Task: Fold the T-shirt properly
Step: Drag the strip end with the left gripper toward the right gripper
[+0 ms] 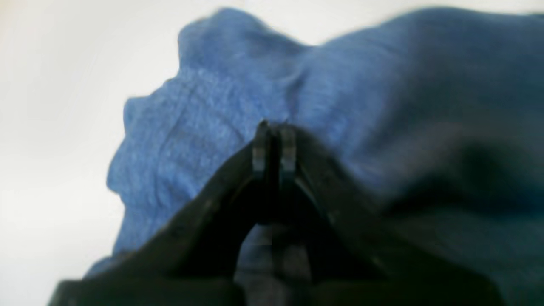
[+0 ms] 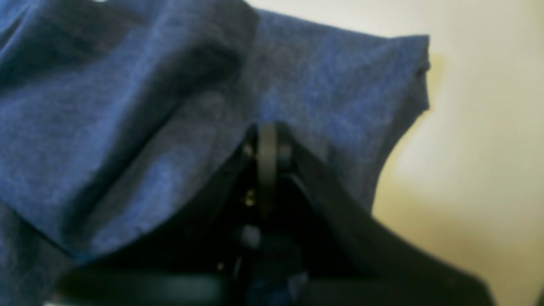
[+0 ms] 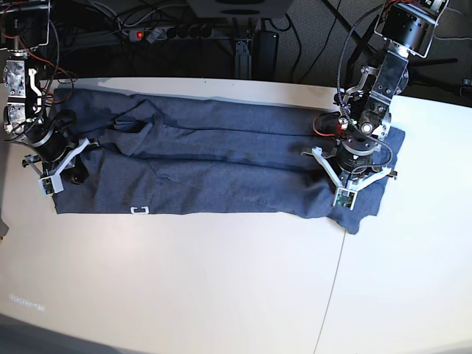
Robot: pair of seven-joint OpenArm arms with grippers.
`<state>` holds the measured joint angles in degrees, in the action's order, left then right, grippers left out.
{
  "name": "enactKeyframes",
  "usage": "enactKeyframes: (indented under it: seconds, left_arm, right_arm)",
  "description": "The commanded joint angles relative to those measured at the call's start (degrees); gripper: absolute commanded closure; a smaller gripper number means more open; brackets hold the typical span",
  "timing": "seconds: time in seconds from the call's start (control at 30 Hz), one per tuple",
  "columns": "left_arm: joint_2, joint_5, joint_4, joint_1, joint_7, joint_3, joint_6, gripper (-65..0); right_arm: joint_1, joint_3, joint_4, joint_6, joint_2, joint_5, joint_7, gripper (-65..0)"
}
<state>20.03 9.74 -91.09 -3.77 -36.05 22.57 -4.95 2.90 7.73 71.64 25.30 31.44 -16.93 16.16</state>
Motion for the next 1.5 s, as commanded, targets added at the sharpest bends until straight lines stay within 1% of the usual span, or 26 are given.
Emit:
enactKeyframes:
  seconds: [0.0,0.07,0.13,0.17,0.23,0.3,0.4,0.5,0.57,0.67,0.7,0.8,0.87,0.93,1.0,1.07,1.17,1.23,1.3,1.4,1.47]
  left_arm:
    - [1.0,1.0,-2.7,1.1,-0.3,-0.4,1.8,-3.2]
    - [3.0,3.8,-6.0,1.0,-0.9,-2.0,1.8,-3.5]
    - [5.0,6.8,-7.9,1.0,-0.9,-5.0,2.3,-3.8]
    - [5.8,8.1,-8.2,1.0,-0.9,-7.0,3.0,-5.6]
    - [7.0,10.3,-8.2,1.0,-0.9,-11.5,4.6,-7.6]
    - [8.1,12.3,-8.2,1.0,-1.3,-15.9,5.7,-7.6]
    - [10.2,15.5,-8.1,0.6,-2.1,-20.9,5.9,-7.6]
    - [11.4,17.6,-7.8,-0.9,-3.3,-23.6,6.4,-7.6]
    - [11.4,20.4,-7.8,-2.2,-3.6,-24.2,9.1,-7.6]
    - [11.0,25.7,-7.8,-3.7,-5.1,-24.2,14.1,-7.6]
    - [10.9,26.5,-7.8,-4.1,-5.4,-24.2,15.1,-7.6]
    - [11.0,26.0,-7.8,-4.9,-5.7,-24.2,16.6,-7.9]
    - [11.2,24.8,-7.1,-4.8,-5.6,-24.2,16.6,-11.7]
    - [11.8,24.7,-5.6,-4.8,-4.8,-24.2,16.6,-13.5]
    - [12.3,24.9,-4.2,-4.8,-4.5,-24.2,16.6,-13.5]
    - [12.2,26.9,-3.7,-4.8,-4.5,-24.2,16.9,-13.5]
    - [12.1,31.6,-3.9,-4.6,-3.4,-24.2,21.4,-13.4]
    - [11.5,32.0,-3.9,-4.6,-1.4,-24.2,21.7,-13.4]
    - [10.0,30.4,-3.9,-4.6,-0.5,-24.1,21.9,-12.9]
    - [7.6,25.8,-3.9,-4.6,0.3,-22.8,21.9,-6.3]
    - [7.1,22.7,-3.9,-4.6,2.3,-20.3,21.9,-4.4]
  right_arm:
    - [-0.5,0.6,0.2,3.4,1.3,0.4,0.5,0.0]
    - [-0.5,0.6,0.2,3.5,1.3,0.7,0.6,0.0]
    - [-0.5,0.6,0.2,3.4,1.3,0.9,0.5,0.0]
    - [-0.5,0.6,0.2,3.4,1.3,0.9,0.5,0.0]
    - [-0.5,0.6,0.2,3.4,1.3,0.9,0.5,0.0]
    - [-0.5,0.6,0.2,3.4,1.2,0.9,0.5,0.0]
    - [-0.5,0.6,0.2,3.4,1.2,0.9,0.3,0.0]
    - [-0.5,0.6,0.2,3.4,1.2,0.9,0.3,0.0]
    - [-0.5,0.6,0.2,3.4,1.2,0.9,0.1,0.0]
    - [-0.5,0.6,0.2,3.4,1.2,0.9,0.1,0.0]
    - [-0.5,0.6,0.2,3.4,1.2,0.9,0.2,0.0]
    - [-0.5,0.6,0.2,3.5,1.3,0.9,0.2,0.0]
    - [-0.5,0.6,0.2,3.5,1.3,0.9,0.1,0.0]
    - [-0.5,0.6,0.2,3.4,1.2,0.9,0.2,0.0]
    - [-0.5,0.6,0.2,3.4,1.2,0.9,0.1,0.0]
    - [-0.5,0.6,0.2,3.4,1.2,0.8,0.1,0.0]
    - [-0.5,0.6,0.2,3.4,1.2,0.9,0.2,0.0]
    - [-0.5,0.6,0.2,3.4,1.2,0.8,0.2,0.0]
    - [-0.5,0.6,0.2,3.4,1.2,0.8,0.2,0.0]
    - [-0.5,0.6,0.2,3.4,1.2,0.0,0.1,0.0]
    - [-0.5,0.6,0.2,3.4,1.2,-0.4,0.1,0.0]
